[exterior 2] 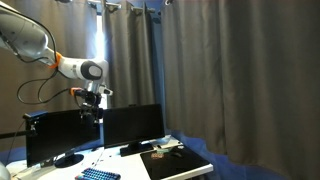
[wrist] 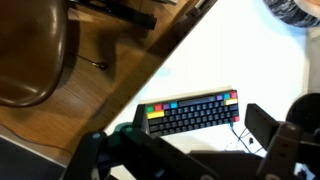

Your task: Press one black key on the keyboard

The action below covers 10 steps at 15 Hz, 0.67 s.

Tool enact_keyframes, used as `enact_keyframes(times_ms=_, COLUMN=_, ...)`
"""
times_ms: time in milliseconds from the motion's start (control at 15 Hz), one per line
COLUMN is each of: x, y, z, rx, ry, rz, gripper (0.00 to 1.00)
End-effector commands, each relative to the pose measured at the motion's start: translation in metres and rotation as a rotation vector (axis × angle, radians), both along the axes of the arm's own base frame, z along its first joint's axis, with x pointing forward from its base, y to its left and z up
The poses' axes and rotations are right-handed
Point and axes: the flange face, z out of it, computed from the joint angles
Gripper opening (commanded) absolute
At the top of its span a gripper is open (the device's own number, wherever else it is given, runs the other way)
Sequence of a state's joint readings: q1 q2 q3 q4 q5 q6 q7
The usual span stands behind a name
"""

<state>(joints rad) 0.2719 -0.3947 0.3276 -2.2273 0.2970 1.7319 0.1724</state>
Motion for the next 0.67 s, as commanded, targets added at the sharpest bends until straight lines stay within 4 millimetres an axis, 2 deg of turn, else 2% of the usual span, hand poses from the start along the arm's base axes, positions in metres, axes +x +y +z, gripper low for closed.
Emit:
enact_keyframes(times_ms=0, x=0.009, y=0.08, z=-0.043, rx=0.064, ry=0.016, rz=0.191, gripper=1.0)
enact_keyframes(times_ms=133, x=0.013, y=0.115, z=-0.072, rx=0.08, ry=0.022, rz=0.271, gripper=1.0)
enact_keyframes(times_ms=267, x=0.022, y=0.137, z=-0.096, rx=0.068, ry=0.012, rz=0.278, gripper=1.0)
enact_keyframes(times_ms=333, x=0.005, y=0.114, z=-0.08, rx=0.059, ry=0.003, rz=0.251, gripper=1.0)
enact_keyframes(times_ms=467, x=0.011, y=0.12, z=-0.096, rx=0.058, ry=0.029, rz=0.254, gripper=1.0)
enact_keyframes(times_ms=600, x=0.012, y=0.118, z=-0.092, rx=0.061, ry=0.021, rz=0.249, gripper=1.0)
